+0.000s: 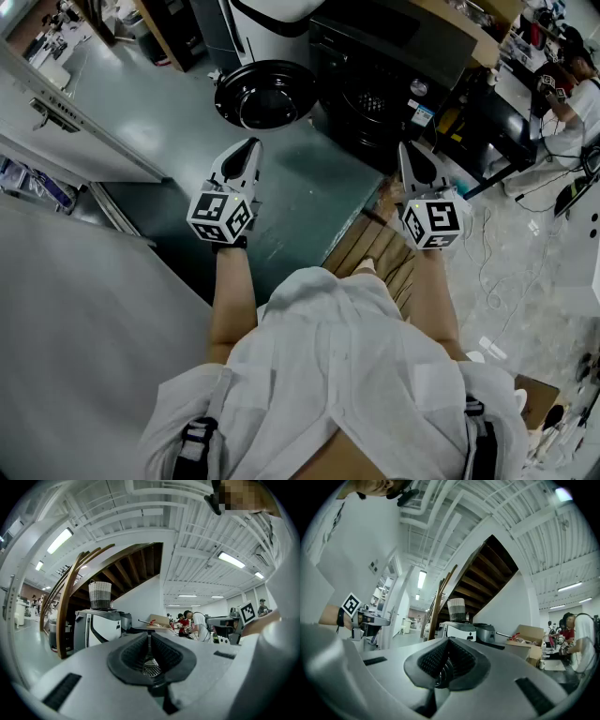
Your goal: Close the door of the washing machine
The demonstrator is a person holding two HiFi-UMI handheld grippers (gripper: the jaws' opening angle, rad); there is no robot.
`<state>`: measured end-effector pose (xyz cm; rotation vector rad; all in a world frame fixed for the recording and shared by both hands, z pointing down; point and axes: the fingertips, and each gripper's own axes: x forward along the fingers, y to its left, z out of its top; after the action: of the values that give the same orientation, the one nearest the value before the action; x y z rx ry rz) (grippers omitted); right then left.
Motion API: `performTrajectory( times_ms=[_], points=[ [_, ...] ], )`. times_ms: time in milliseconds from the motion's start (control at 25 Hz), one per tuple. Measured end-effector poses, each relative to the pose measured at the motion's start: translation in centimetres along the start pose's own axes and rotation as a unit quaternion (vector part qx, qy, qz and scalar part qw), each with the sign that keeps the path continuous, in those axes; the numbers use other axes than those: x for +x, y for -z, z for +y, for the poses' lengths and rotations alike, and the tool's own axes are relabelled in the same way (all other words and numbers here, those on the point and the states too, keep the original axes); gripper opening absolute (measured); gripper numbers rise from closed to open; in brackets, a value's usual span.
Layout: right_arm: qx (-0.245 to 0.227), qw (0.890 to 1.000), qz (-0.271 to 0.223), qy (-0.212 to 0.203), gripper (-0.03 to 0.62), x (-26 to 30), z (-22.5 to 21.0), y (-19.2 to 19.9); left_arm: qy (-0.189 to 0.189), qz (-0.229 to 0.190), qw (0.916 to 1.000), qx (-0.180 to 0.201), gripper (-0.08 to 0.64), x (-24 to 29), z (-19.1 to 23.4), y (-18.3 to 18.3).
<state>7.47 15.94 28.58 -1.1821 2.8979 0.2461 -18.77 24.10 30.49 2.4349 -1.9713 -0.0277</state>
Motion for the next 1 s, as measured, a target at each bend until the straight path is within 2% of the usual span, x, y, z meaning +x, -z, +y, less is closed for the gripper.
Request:
performTrajectory(
  times_ms=[520,760,1000],
  points=[
    [-0.002,1.0,-0.002,0.011,0.026,0.3,-1.0,0.1,0.02,0.001,0.9998,0.004,0.028,1.4,-0.7,0.1],
    [0.014,0.999,-0.008,0.037,0.029,0.2,-2.0,0.3,0.029,0.006,0.9995,0.006,0.028,2.3,-1.0,0.3],
    [0.025,0.999,0.0,0.041,0.031,0.3,-2.7,1.2,0.039,0.013,0.9991,0.007,0.028,3.1,-1.4,0.9]
  ],
)
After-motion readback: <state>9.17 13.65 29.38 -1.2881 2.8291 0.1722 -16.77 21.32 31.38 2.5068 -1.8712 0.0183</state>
